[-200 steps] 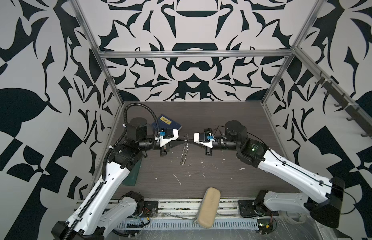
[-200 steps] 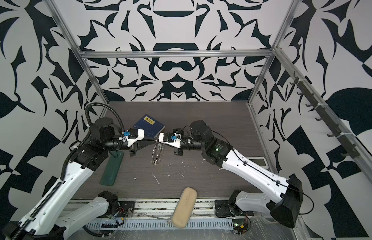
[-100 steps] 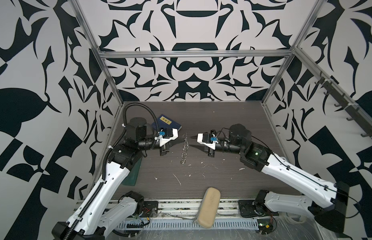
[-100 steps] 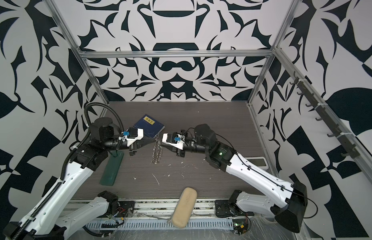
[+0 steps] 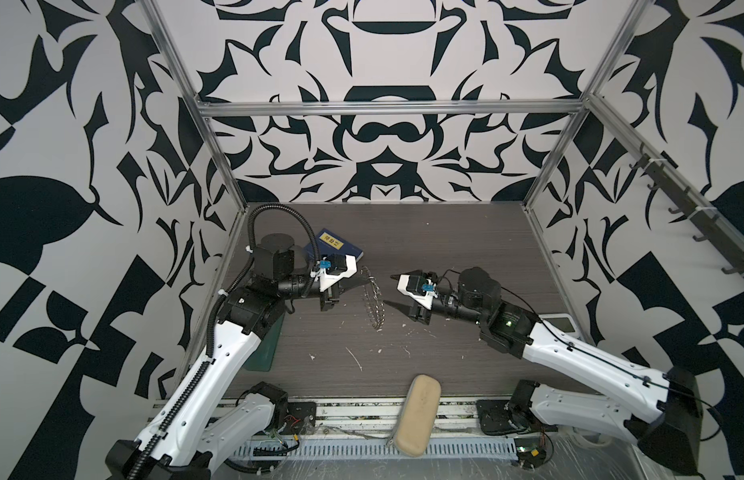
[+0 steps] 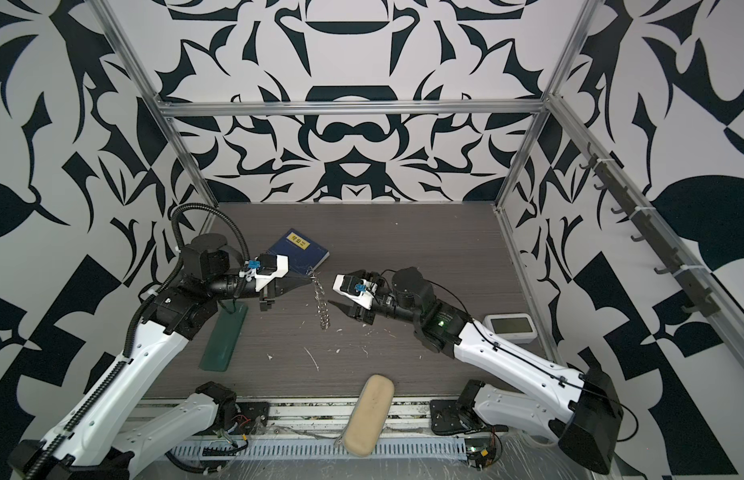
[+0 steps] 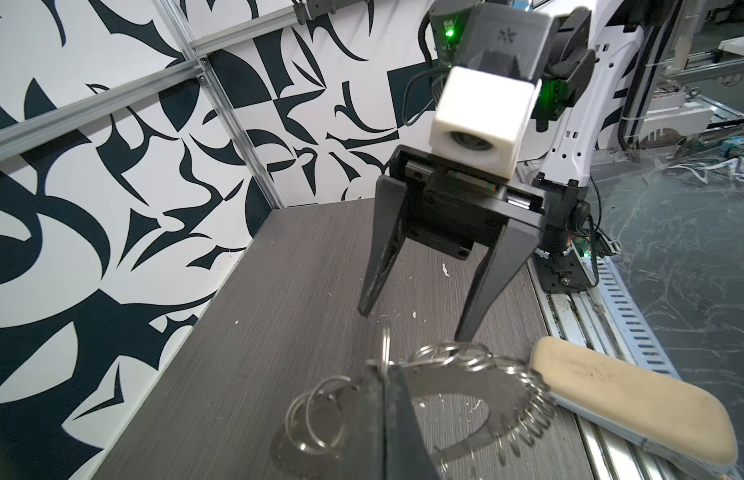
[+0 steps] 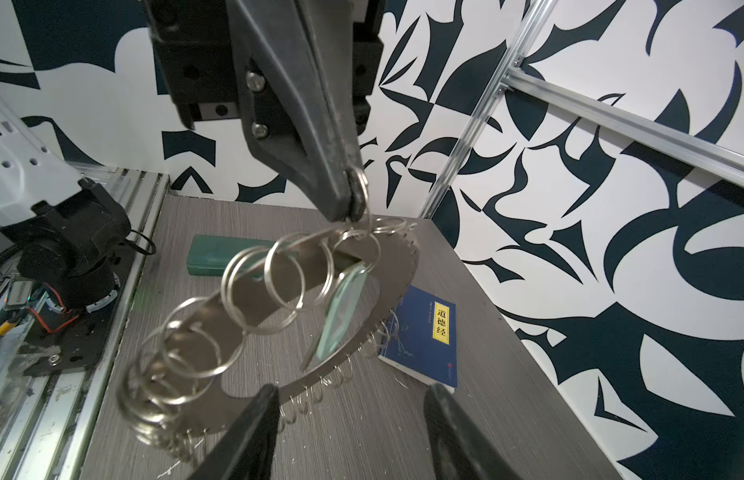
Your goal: Remove the keys from the keyring
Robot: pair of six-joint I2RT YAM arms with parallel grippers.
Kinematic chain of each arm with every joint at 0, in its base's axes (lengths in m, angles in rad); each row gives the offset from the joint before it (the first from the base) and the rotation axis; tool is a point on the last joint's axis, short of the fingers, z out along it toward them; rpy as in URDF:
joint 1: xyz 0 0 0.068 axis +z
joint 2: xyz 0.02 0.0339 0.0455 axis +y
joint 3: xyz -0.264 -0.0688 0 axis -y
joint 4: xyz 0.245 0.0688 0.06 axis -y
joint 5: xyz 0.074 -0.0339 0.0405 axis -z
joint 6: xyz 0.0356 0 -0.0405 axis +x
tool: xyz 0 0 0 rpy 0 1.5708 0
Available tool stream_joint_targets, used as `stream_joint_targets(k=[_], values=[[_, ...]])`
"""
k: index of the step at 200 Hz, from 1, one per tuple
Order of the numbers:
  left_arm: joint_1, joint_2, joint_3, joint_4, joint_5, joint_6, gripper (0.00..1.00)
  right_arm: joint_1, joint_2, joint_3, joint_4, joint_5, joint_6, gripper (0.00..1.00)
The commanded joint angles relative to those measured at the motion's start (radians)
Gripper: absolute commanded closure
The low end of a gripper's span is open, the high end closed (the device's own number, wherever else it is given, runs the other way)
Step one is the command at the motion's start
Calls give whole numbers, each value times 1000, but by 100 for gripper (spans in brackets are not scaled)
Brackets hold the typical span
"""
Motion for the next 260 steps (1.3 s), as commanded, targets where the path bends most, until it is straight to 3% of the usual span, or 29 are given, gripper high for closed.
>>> stream_joint_targets(k=[1, 99, 159, 183, 216, 260], values=[[5, -6, 22, 22, 26, -7, 100, 9, 20, 20, 109, -20, 34, 40], [4, 3, 19, 57, 45, -36, 100, 12, 120, 45, 256, -52, 58, 45], [4, -3, 2, 115, 62, -89, 100, 12, 79, 37, 228, 0, 27, 76], [3, -4, -13, 140, 74, -111, 100, 11, 44, 31, 189, 34, 0, 100], [2, 23, -5, 191, 61, -220, 100, 15, -49, 15, 115, 109, -26, 100], [-60, 78, -50, 349, -107, -376, 100, 16, -148, -14, -22, 213, -66, 100]])
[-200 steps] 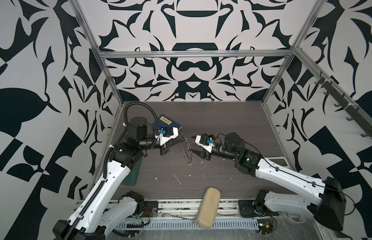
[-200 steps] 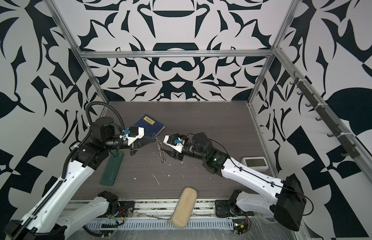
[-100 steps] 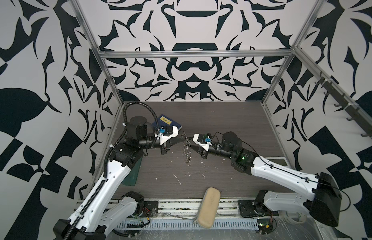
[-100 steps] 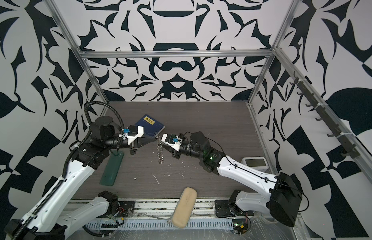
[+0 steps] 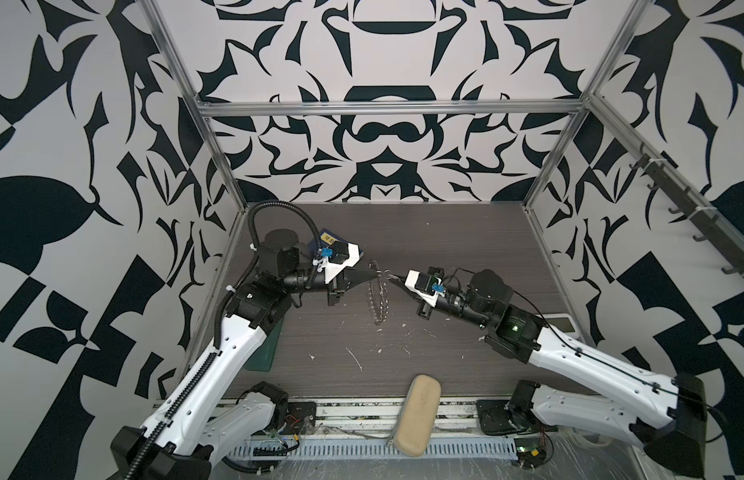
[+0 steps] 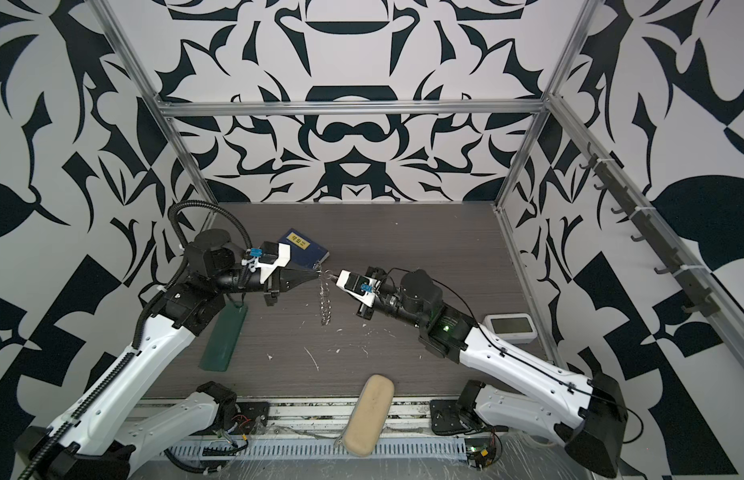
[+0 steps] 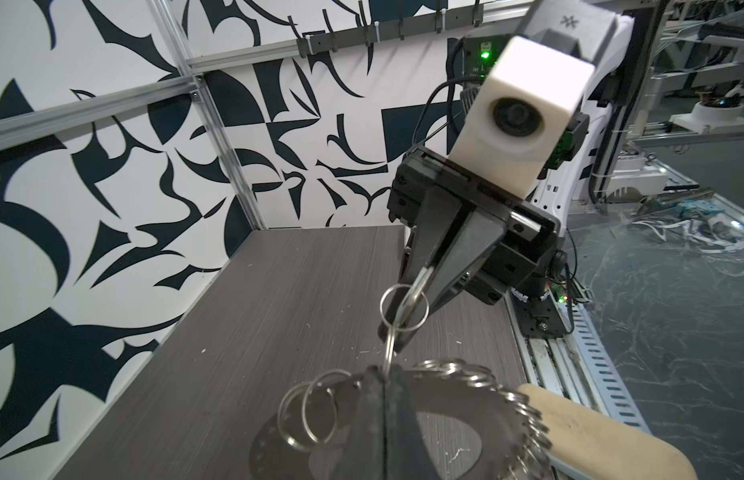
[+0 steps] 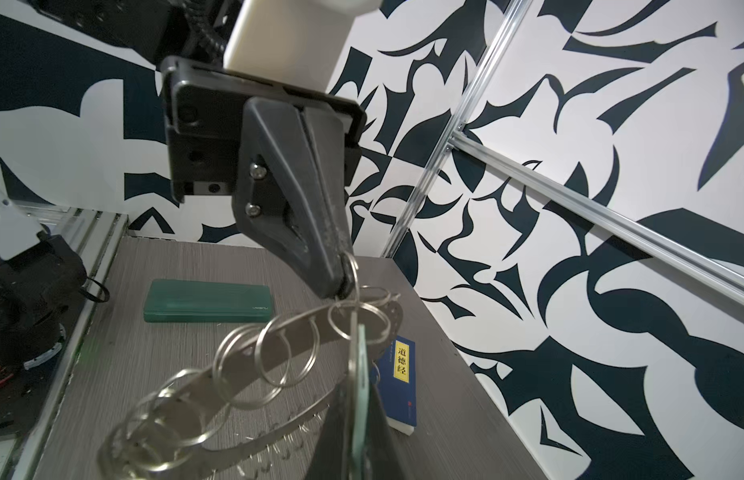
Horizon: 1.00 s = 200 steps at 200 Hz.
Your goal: Remove the keys from the keyring
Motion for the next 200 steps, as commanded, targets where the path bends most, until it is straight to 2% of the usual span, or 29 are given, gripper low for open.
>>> stream_joint_targets(k=[1, 19, 54, 114, 146, 200], values=[[-11, 26, -42, 151, -134, -140, 100, -6, -58, -4, -70, 92, -36, 100], [-22, 80, -48, 235, -134, -216, 100, -5, -79, 0, -127, 129, -48, 100], [-83, 191, -11, 245, -171, -229, 100, -5, -157, -31, -147, 220, -44, 100], [-160, 358, 1, 371, -259, -295, 100, -6, -248, -47, -239, 321, -44, 100], [-204, 397, 13, 359, -320, -287, 100, -4, -320, -93, -245, 354, -3, 100], [-257, 410, 8, 358, -387, -290, 100, -6, -358, -129, -309, 372, -54, 100]])
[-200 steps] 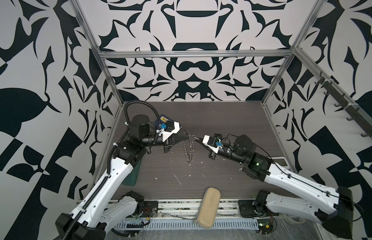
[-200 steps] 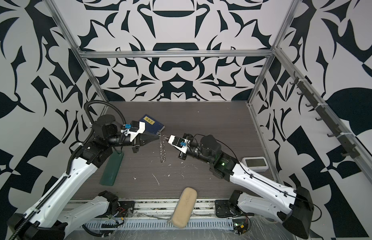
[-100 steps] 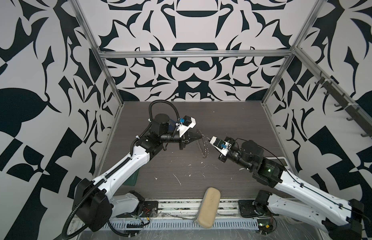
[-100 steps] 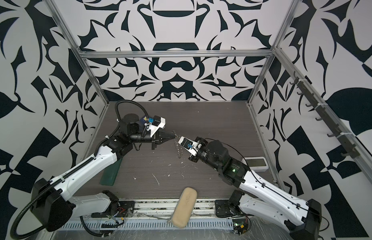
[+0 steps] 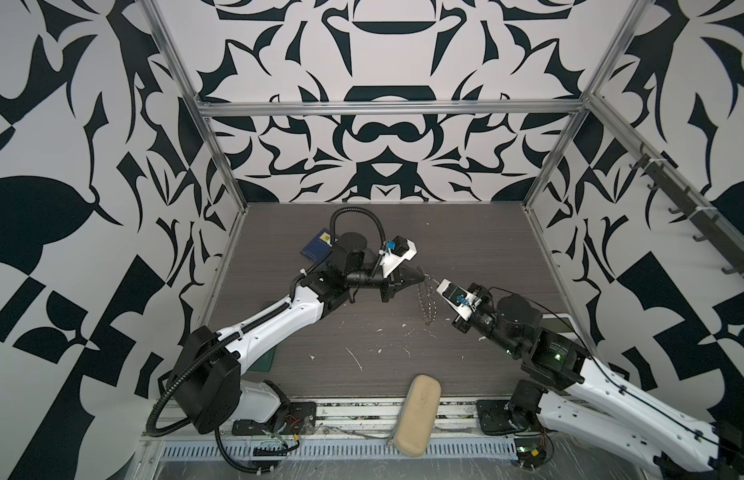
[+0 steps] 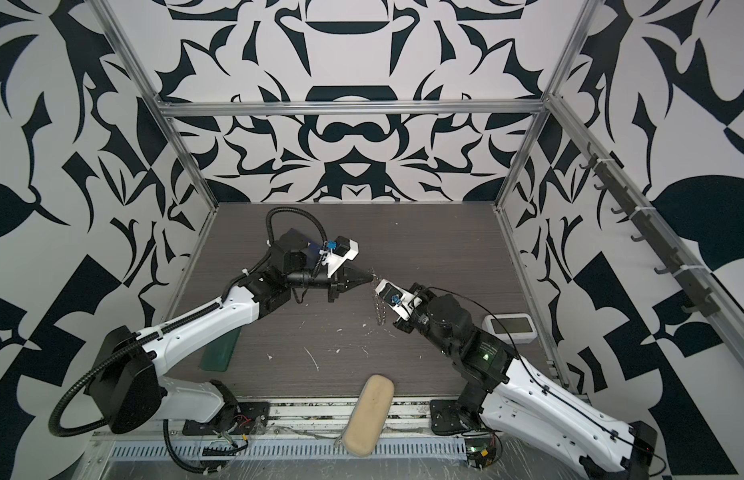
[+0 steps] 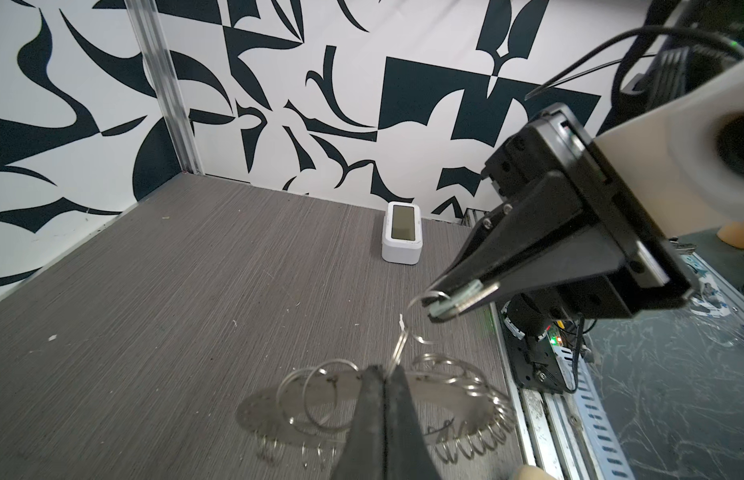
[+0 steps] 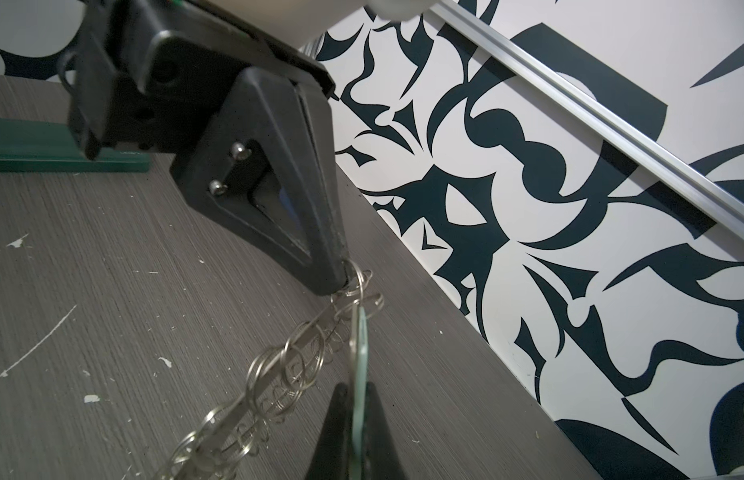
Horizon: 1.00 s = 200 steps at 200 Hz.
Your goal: Remove the keys from the keyring
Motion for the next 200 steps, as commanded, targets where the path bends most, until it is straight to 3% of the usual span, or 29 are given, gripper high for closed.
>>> stream_joint_targets(k=[1, 24, 51, 112, 200], values=[[14, 24, 19, -4, -153, -22, 100, 10, -45, 18, 52, -20, -17, 100], [2, 30, 16, -2, -158, 12, 100, 11, -26, 18, 49, 22, -31, 100], [-6, 40, 13, 19, -156, 43, 100, 9, 19, -5, 153, 9, -46, 100], [-6, -30, -30, 21, -210, 98, 100, 9, 143, 67, 153, -36, -127, 100], [-6, -76, -70, 20, -245, 129, 100, 9, 107, 67, 118, -42, -113, 100]])
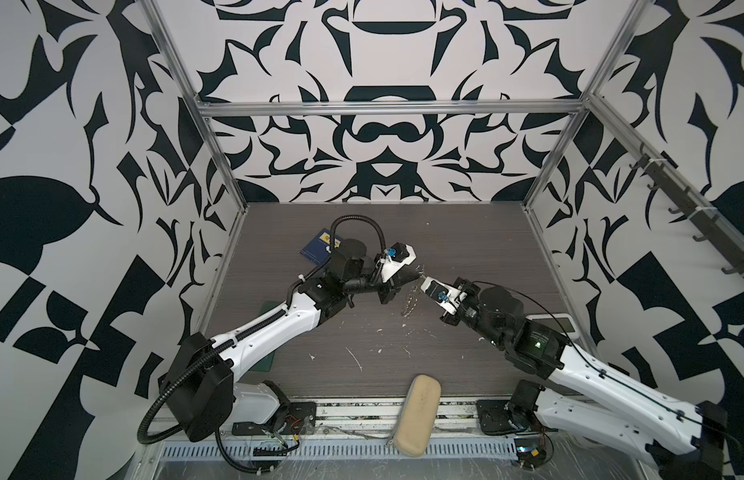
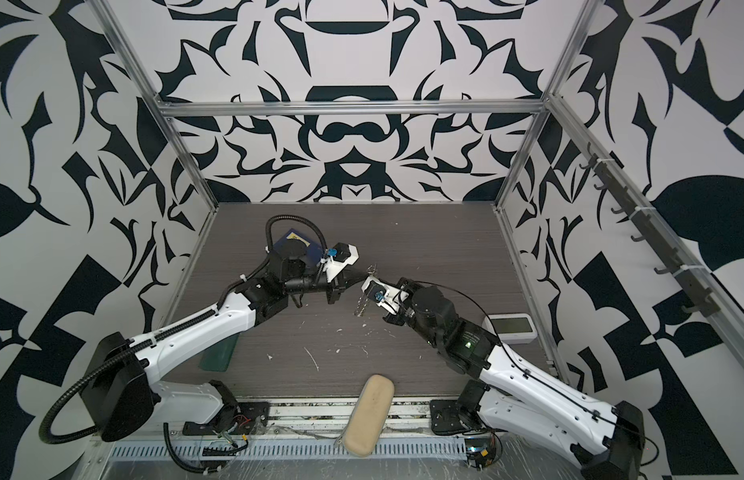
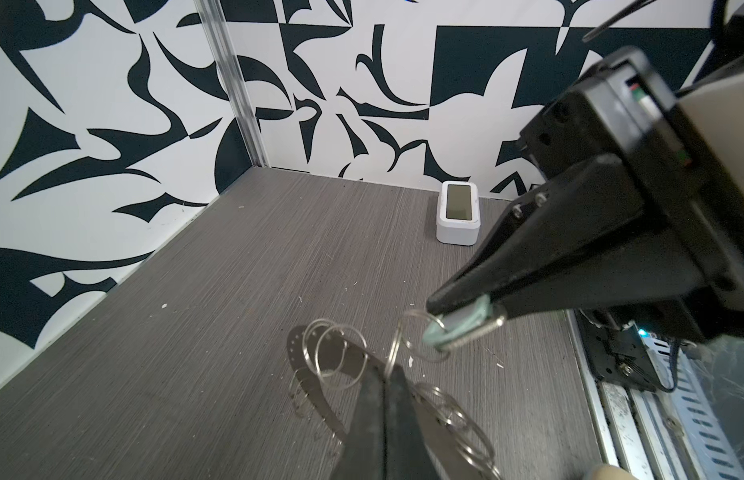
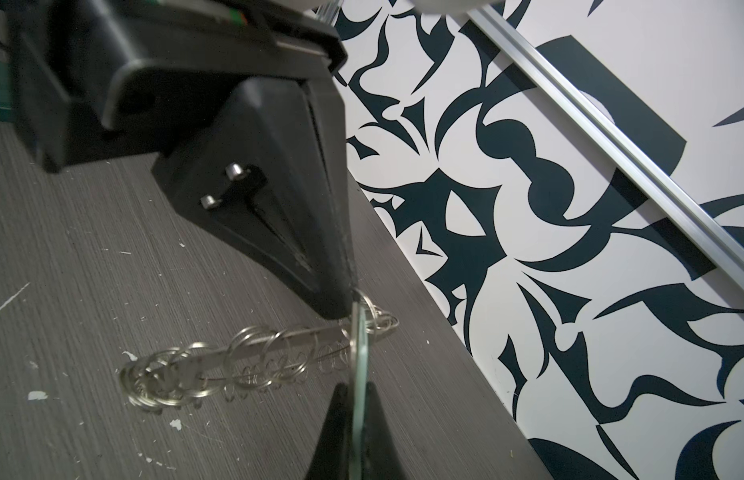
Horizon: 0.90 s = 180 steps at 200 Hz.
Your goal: Remove the keys from the keyring
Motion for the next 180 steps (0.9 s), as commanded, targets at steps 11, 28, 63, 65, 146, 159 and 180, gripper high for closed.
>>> stream_joint_targets(k=[11, 28, 63, 65, 146, 159, 180], values=[[12, -32, -27, 40, -76, 8, 100, 12, -36, 38, 21, -45, 0, 100], [12, -47, -38, 58, -103, 18, 100, 12, -41, 38, -3, -47, 7, 100], [12, -65, -100, 147, -150, 49, 100, 11, -38, 44, -33, -35, 15, 100], [12, -89, -106, 155, -151, 52, 100, 12, -38, 44, -34, -35, 15, 100], [12, -120, -343, 607, -104, 147, 100, 12, -96, -30, 14, -58, 48, 100], [12, -121, -339, 598, -119, 150, 100, 12, -109, -52, 37, -67, 46, 100], [12, -128, -290, 482, -164, 137, 100, 14, -118, -80, 77, -66, 10, 100]])
